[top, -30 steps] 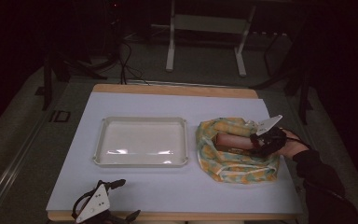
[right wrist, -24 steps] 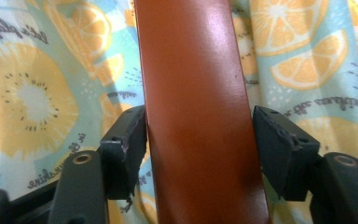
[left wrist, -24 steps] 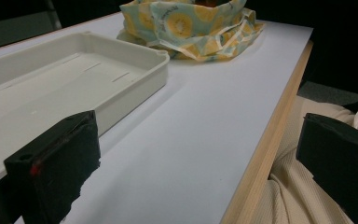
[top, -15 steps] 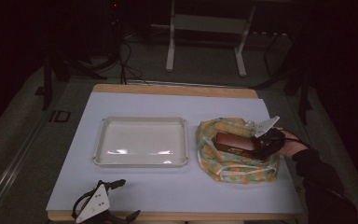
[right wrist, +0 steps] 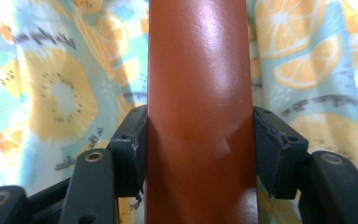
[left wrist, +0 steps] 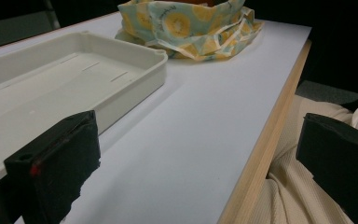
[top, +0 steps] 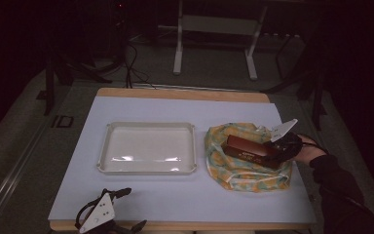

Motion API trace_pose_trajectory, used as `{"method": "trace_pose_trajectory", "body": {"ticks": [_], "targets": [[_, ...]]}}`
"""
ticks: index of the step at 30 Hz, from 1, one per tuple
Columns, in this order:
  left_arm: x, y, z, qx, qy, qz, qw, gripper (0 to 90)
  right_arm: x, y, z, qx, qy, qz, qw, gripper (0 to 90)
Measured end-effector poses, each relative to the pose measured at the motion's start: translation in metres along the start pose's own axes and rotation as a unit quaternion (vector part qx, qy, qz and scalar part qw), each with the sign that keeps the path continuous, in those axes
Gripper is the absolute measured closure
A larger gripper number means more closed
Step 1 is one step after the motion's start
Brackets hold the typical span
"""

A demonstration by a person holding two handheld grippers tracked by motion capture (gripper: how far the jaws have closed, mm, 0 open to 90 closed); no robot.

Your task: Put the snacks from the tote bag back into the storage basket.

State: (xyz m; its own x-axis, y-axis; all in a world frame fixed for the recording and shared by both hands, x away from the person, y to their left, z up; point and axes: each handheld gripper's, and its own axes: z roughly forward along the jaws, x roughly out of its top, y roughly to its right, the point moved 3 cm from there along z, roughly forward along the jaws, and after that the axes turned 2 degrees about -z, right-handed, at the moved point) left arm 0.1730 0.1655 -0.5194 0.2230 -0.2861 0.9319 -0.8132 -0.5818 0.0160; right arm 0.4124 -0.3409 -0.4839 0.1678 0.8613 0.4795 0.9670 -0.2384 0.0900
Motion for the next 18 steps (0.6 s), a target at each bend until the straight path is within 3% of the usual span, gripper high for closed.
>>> {"method": "trace_pose_trajectory", "body": {"ticks": [18], "targets": [[0.000,0.001,0.000,0.000,-0.001,0.002,1.0000,0.0,0.015,0.000,-0.030,-0.013,0.018,-0.007,0.9997,43.1]]}}
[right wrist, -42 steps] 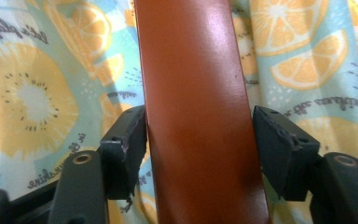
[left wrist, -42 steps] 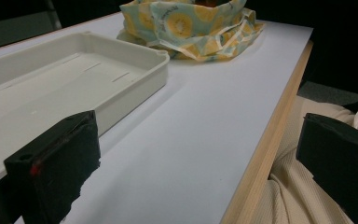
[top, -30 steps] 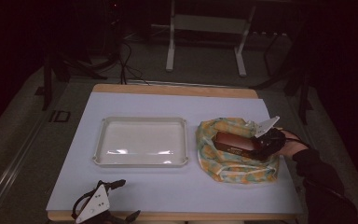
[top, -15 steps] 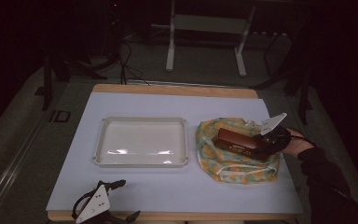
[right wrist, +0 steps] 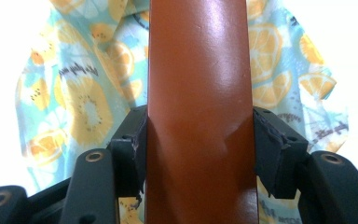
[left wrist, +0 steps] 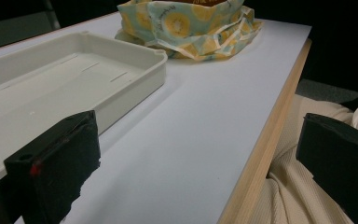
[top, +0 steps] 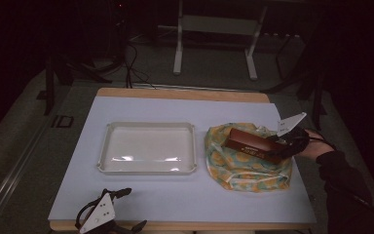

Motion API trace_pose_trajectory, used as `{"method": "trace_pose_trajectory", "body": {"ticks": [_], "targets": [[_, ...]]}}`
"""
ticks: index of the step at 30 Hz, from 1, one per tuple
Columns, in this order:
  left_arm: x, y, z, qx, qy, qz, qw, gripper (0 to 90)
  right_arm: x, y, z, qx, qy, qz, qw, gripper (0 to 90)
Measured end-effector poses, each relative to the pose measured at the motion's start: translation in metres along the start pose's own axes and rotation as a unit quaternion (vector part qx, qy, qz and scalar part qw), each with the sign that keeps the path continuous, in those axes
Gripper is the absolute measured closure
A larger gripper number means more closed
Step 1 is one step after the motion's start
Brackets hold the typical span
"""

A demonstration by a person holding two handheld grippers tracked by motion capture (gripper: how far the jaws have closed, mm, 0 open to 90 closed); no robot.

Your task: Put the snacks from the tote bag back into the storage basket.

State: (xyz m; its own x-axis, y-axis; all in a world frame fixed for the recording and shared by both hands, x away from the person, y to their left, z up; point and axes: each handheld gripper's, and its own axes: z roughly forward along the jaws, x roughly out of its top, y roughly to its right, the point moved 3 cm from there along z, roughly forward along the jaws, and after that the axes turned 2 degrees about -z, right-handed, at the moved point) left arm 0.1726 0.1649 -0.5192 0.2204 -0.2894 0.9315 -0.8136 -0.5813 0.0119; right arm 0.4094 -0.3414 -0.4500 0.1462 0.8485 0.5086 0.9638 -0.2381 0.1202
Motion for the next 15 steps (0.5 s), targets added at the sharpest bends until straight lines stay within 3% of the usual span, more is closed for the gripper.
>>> {"method": "trace_pose_trajectory", "body": {"ticks": [15], "targets": [[0.000,0.001,0.001,-0.003,-0.001,0.002,1.0000,0.0,0.026,0.001,-0.018,-0.011,0.005,-0.015,0.9998,43.1]]}}
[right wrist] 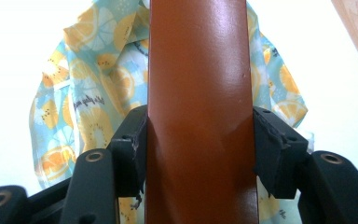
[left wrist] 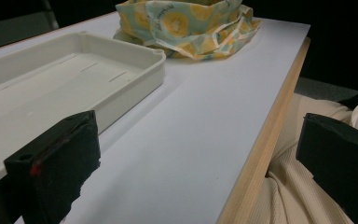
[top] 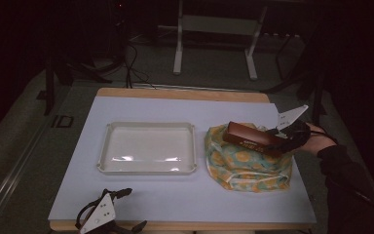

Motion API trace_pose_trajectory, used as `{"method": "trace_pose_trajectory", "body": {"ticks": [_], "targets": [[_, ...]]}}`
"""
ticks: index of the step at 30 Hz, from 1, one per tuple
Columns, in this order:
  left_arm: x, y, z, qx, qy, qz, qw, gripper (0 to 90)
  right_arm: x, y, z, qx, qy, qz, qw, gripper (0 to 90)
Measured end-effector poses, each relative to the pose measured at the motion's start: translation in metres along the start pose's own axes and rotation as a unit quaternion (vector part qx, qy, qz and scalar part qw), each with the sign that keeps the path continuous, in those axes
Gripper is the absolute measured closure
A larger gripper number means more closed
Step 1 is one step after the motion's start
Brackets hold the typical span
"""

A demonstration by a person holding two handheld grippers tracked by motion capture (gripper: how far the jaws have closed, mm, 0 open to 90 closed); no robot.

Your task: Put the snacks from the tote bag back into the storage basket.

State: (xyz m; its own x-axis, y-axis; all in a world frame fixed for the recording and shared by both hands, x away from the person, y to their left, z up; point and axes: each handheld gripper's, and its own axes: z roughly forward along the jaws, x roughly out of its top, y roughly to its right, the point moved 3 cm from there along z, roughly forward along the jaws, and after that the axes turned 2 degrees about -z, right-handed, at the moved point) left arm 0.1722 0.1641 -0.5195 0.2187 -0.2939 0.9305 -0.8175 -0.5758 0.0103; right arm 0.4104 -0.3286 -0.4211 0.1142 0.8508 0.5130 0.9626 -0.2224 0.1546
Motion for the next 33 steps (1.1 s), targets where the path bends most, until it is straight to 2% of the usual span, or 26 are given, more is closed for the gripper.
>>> {"method": "trace_pose_trajectory", "body": {"ticks": [8,19,33], "targets": [[0.000,0.000,0.000,-0.001,-0.001,0.001,1.0000,0.0,0.017,0.002,-0.008,-0.004,0.001,-0.008,1.0000,43.1],[0.000,0.000,0.000,-0.003,0.000,0.001,1.0000,0.0,0.049,0.001,-0.013,-0.005,0.004,-0.033,0.9994,43.1],[-0.001,0.001,0.000,-0.008,-0.002,0.003,1.0000,0.0,0.095,-0.007,0.004,0.011,0.007,-0.074,0.9972,43.1]]}}
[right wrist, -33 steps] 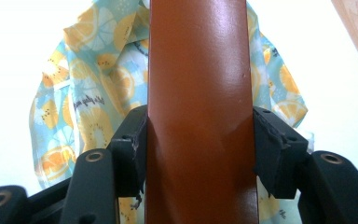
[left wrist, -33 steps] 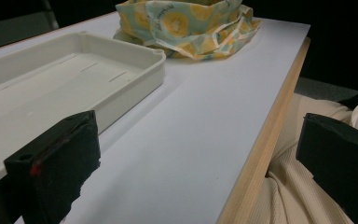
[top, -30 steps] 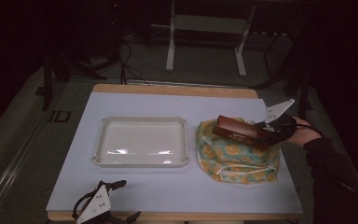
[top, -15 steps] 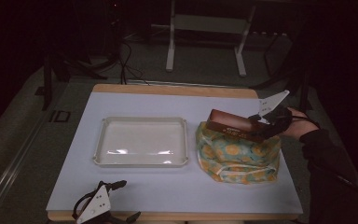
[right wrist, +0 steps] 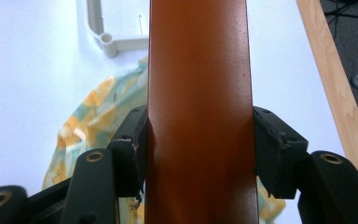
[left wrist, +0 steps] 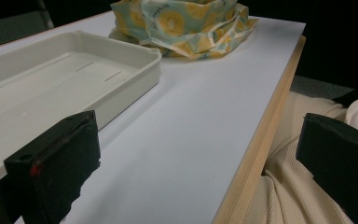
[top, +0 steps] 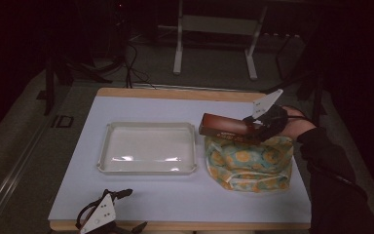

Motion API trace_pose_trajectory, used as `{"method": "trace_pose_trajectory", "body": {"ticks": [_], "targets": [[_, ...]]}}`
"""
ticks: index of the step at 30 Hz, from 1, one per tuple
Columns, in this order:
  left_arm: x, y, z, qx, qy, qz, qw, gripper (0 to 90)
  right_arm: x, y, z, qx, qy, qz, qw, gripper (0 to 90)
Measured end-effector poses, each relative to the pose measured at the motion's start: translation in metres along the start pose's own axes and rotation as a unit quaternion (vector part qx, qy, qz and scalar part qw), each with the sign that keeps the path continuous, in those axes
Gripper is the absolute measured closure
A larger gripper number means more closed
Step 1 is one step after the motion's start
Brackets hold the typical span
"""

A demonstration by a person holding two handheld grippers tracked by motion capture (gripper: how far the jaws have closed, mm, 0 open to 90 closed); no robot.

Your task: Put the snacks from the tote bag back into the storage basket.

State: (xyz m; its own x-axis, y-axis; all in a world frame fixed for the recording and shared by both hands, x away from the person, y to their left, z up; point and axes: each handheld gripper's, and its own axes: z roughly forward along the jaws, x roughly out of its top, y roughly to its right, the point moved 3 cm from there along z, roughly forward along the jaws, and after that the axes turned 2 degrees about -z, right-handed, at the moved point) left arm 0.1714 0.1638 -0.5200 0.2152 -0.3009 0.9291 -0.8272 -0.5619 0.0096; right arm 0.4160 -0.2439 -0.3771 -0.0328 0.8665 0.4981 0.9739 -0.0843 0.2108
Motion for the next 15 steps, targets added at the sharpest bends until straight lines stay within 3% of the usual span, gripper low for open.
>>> {"method": "trace_pose_trajectory", "body": {"ticks": [15], "targets": [[0.000,0.001,0.000,-0.003,-0.001,0.003,1.0000,0.0,0.046,-0.005,0.027,0.019,-0.002,-0.037,0.9991,43.1]]}}
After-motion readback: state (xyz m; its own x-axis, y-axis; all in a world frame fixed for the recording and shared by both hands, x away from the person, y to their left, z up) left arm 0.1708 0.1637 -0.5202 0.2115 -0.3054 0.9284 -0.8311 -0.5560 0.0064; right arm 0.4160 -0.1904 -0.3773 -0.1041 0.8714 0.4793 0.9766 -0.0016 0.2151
